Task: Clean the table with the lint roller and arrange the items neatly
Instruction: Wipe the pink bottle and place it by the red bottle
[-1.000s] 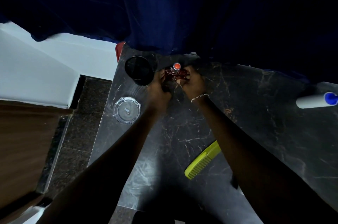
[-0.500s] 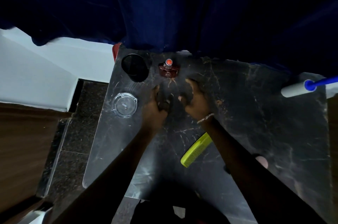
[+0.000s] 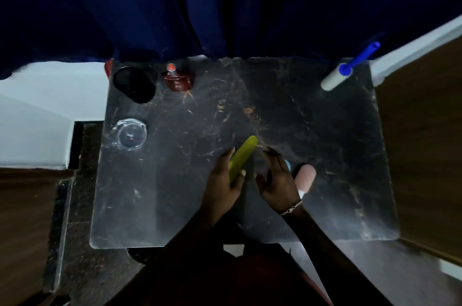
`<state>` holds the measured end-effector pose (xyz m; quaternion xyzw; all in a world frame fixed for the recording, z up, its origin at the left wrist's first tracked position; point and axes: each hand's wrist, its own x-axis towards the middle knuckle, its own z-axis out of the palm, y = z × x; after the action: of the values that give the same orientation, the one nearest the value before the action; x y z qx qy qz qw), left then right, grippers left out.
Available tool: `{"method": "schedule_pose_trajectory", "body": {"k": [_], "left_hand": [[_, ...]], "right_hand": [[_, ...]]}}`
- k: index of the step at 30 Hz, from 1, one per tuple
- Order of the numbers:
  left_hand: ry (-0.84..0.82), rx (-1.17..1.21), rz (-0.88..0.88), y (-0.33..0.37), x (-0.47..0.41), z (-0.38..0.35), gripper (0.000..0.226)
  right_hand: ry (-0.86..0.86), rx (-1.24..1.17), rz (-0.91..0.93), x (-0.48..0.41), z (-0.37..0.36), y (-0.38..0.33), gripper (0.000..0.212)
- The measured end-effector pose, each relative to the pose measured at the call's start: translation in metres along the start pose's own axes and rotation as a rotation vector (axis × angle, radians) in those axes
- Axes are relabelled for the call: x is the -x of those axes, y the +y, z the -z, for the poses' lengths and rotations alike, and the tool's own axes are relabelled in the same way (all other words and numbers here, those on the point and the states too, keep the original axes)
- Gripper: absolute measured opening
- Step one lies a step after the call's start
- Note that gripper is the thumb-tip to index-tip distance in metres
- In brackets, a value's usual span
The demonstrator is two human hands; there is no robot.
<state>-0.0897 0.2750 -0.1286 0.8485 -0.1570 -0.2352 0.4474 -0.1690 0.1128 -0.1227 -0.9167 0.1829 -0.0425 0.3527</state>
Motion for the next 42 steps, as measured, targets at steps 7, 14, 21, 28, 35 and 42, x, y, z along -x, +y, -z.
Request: {"method": "schedule_pose_trajectory", "body": {"k": [7,14,21,28,35,42], "left_hand": [[-0.146,-0.106,-0.117,0.049,0.006,-0.072,0.063],[-0.254,-0.265,-0.046,0.085,-0.009,-0.12,0.05],[-0.289,-0.467,0.032,0.105,-0.019,-0.148,0.033],[-0.328,-0.531,0.111,0.106,-0.026,-0.16,0.032],[-0.277,-0.37,0.156,0.102,-0.03,-0.165,0.032],[-0.206,-0.231,0.199,0.103,-0.029,-0.166,0.026]], "right_hand": [[0.168,0.042,-0.248,0.032,0.043,0.05,0.052],[0.17,-0.132,-0.741,0.04,0.068,0.096,0.051],[0.015,-0.321,-0.828,0.034,0.068,0.108,0.032],[-0.037,-0.347,-0.823,0.029,0.058,0.106,0.027],[0.007,-0.343,-0.824,0.032,0.063,0.105,0.026],[0.036,-0.291,-0.774,0.029,0.065,0.098,0.016]]}}
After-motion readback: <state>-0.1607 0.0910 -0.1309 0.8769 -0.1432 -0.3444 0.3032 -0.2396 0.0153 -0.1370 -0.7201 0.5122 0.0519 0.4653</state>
